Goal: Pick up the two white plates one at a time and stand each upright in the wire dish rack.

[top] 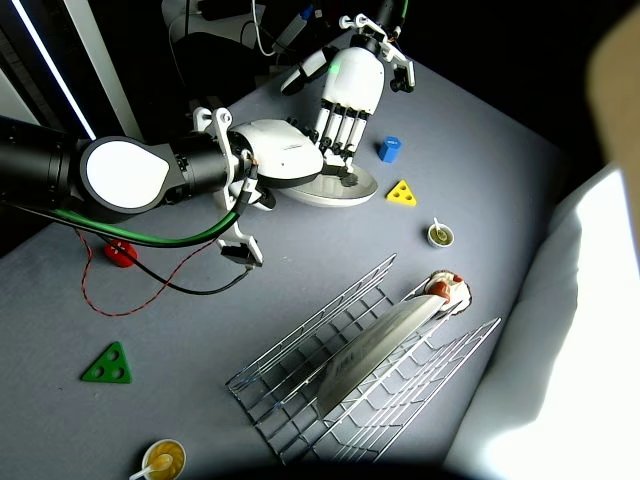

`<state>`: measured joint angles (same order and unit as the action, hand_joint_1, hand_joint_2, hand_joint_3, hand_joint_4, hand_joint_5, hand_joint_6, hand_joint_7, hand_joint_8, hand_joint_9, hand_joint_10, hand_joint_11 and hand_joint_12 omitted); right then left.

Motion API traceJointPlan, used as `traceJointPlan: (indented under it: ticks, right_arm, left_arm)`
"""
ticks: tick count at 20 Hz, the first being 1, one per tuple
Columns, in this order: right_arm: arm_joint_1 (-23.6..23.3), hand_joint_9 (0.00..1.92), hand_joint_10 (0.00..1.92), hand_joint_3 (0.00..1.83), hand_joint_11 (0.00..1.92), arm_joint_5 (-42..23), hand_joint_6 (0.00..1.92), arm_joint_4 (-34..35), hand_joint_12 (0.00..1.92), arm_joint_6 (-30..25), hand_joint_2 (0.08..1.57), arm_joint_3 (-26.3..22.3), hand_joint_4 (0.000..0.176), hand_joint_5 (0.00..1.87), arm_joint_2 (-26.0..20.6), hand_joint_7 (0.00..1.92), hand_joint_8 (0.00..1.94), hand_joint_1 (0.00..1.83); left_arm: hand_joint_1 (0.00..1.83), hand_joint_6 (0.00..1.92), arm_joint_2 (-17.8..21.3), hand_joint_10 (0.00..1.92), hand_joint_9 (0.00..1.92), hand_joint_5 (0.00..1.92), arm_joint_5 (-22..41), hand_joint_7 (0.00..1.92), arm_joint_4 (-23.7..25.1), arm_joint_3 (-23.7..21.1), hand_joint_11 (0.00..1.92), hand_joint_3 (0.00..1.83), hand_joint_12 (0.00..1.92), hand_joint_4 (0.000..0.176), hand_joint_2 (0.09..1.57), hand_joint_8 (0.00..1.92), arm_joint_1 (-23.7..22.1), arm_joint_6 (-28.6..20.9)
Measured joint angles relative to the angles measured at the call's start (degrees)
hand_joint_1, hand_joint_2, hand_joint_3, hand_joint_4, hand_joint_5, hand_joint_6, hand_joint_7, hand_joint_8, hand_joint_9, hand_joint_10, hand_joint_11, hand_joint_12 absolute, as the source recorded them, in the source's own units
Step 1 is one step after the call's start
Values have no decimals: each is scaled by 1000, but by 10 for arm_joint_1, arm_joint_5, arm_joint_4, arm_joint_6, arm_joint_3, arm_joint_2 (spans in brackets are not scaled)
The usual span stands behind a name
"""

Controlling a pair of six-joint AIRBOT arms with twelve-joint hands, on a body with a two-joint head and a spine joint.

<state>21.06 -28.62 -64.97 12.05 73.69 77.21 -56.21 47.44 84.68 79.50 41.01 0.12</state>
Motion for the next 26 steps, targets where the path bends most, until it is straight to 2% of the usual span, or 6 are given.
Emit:
traceJointPlan:
  ticks: [3,4,5,10,11,26]
  right_arm:
    - [0,666,23,7,657,-2,19,13,256,12,1075,-2,0,747,-5,669,15,1513]
    - [0,827,30,2,763,-2,19,13,1137,11,1033,-2,0,868,-5,824,23,1767]
    - [0,931,766,0,939,-3,813,13,1298,12,1072,-2,0,928,-5,976,583,1548]
    - [0,1068,799,0,1039,-28,982,13,1298,19,1060,-9,0,939,-11,1061,609,1493]
    - [0,1078,893,0,1098,-30,1050,13,781,19,1075,-9,0,949,-11,1041,708,1407]
    - [-57,1073,804,1,1047,6,944,46,1295,-195,1056,-63,0,950,-92,1066,601,1493]
  left_arm:
    - [0,2,0,6,99,54,0,92,0,0,72,3,22,0,915,4,0,0]
    - [0,3,0,5,100,58,0,94,0,0,72,2,22,0,913,4,0,0]
    - [0,0,0,0,81,42,0,73,0,0,52,2,13,0,915,0,0,0]
    - [0,1,0,2,85,45,0,79,-3,1,59,4,15,0,922,2,1,-2]
    - [0,0,0,1,82,38,0,77,-3,1,56,4,13,0,924,1,1,-2]
    - [0,8,14,9,88,62,33,91,-159,33,79,1,21,0,917,11,-89,0]
